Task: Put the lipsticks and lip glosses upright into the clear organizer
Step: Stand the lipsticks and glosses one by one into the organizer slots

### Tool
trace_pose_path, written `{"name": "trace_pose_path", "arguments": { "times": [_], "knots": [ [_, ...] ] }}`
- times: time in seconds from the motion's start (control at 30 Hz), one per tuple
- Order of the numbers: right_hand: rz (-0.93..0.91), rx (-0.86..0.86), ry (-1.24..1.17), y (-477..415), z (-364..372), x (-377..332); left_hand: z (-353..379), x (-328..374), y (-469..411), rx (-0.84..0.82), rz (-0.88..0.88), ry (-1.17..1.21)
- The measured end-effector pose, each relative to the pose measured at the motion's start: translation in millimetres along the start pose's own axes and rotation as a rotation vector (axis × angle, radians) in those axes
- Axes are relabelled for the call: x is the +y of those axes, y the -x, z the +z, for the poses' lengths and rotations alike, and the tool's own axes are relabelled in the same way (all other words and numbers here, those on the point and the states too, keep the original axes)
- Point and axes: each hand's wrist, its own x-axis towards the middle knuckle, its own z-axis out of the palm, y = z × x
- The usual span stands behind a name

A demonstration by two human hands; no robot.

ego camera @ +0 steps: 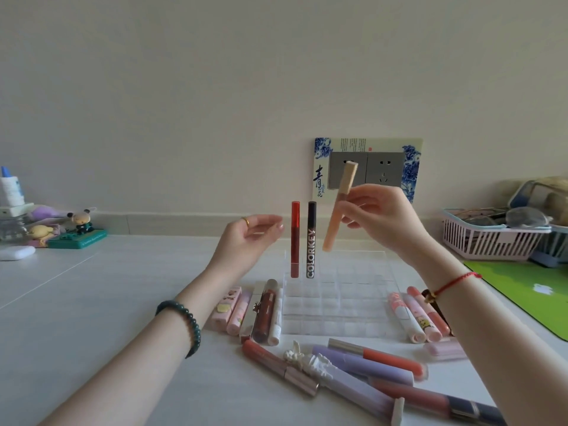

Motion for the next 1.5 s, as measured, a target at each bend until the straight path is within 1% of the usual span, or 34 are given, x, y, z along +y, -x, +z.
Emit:
{"name": "trace_pose_path", "arguments": {
  "times": [0.1,0.2,0.4,0.63,0.93,1.5],
  "knots": [
    [0.014,0.030,0.064,-3,2,15,-7,-27,3,-0.015,-0.049,-0.165],
    [0.039,0.020,0.137,-3,11,32,-10,-45,7,-0.035,-0.084,-0.262],
    [0.066,-0.022,0.188,0,22,47,-2,-58,13,-0.145,-0.070,-0.420],
    [0.067,-0.064,0.217,3,26,48,5,-60,12,-0.201,-0.092,-0.440],
    [0.072,-0.094,0.217,3,28,48,6,-53,14,-0.233,-0.127,-0.437],
    [0.086,-0.083,0.232,2,28,54,6,-47,19,-0.258,-0.154,-0.419]
  ]
}}
